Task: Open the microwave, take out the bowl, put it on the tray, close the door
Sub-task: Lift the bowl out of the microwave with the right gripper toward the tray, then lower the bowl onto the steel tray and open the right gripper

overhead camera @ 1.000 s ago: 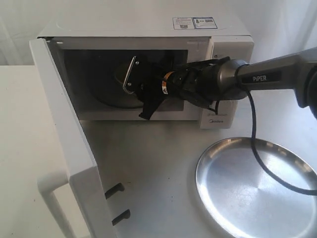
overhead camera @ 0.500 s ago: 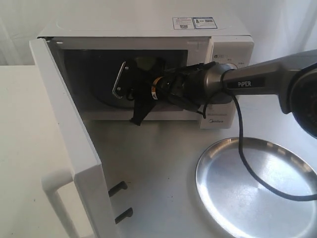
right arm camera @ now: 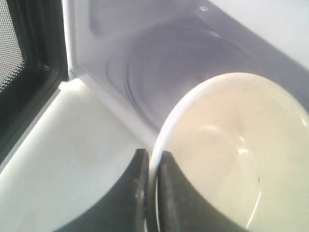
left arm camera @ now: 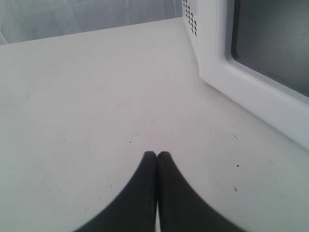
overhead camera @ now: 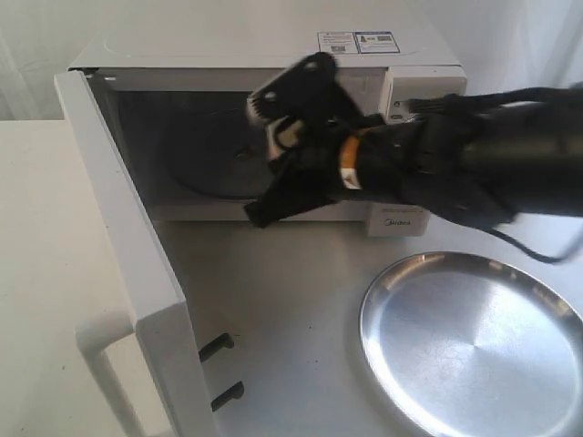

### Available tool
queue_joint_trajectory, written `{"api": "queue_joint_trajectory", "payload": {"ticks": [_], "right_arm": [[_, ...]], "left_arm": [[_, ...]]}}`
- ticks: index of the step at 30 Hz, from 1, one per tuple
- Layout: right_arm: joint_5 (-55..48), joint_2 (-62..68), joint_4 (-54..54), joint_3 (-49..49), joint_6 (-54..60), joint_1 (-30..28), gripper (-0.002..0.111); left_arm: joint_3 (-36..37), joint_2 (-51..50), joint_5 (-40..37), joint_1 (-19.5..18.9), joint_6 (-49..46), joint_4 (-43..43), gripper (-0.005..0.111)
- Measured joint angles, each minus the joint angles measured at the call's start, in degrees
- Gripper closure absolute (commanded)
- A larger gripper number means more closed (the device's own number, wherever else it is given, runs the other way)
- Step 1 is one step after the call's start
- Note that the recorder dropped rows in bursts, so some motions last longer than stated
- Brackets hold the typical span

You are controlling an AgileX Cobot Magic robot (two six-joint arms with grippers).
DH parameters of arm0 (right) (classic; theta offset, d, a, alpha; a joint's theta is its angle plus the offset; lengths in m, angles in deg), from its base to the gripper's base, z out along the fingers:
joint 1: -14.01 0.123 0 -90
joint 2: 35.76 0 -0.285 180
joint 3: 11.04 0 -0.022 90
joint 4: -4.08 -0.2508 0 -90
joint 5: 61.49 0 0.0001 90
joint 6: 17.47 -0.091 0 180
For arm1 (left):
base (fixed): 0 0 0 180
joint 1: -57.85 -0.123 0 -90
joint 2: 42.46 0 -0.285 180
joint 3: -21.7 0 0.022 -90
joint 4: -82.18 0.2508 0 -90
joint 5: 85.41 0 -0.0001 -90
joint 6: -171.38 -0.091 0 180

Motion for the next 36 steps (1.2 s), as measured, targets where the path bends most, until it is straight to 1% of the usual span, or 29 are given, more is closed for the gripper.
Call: {"api": "queue_joint_trajectory", "payload": {"ticks": [2, 7, 11, 15, 19, 23, 25, 28, 30, 32, 36], "right_arm": [[-2.4, -7.2, -0.9, -6.3, -5.3, 0.0, 0.108], [-4.4, -23.7, -1.4, -21.1, -9.9, 0.4, 0.108], [-8.3, -31.0, -1.5, -29.9, -14.0, 0.3, 0.108], [-10.5, -32.8, -1.6, -35.9, -17.0, 0.3, 0.108], [-11.1, -32.0, -0.4, -38.1, -18.6, 0.3, 0.108], [-12.4, -31.3, 7.0, -38.2, -25.4, 0.3, 0.108], [-16.2, -31.3, 14.9, -38.2, -33.8, 0.3, 0.108], [-25.1, -30.9, 26.2, -38.2, -47.7, 0.3, 0.108], [-28.8, -30.7, 31.0, -38.4, -53.1, 0.3, 0.108], [-27.3, -30.3, 33.8, -38.4, -55.7, 0.3, 0.108], [-17.5, -28.8, 40.6, -38.4, -59.4, 0.3, 0.108]], "left_arm": [[0.0, 0.0, 0.0, 0.0, 0.0, 0.0, 0.107], [0.0, 0.0, 0.0, 0.0, 0.0, 0.0, 0.107], [0.0, 0.0, 0.0, 0.0, 0.0, 0.0, 0.107], [0.0, 0.0, 0.0, 0.0, 0.0, 0.0, 0.107], [0.0, 0.0, 0.0, 0.0, 0.0, 0.0, 0.107], [0.0, 0.0, 0.0, 0.0, 0.0, 0.0, 0.107], [0.0, 0.0, 0.0, 0.0, 0.0, 0.0, 0.107], [0.0, 0.0, 0.0, 0.0, 0.0, 0.0, 0.107], [0.0, 0.0, 0.0, 0.0, 0.0, 0.0, 0.107], [0.0, 0.0, 0.0, 0.0, 0.0, 0.0, 0.107], [0.0, 0.0, 0.0, 0.0, 0.0, 0.0, 0.107]]}}
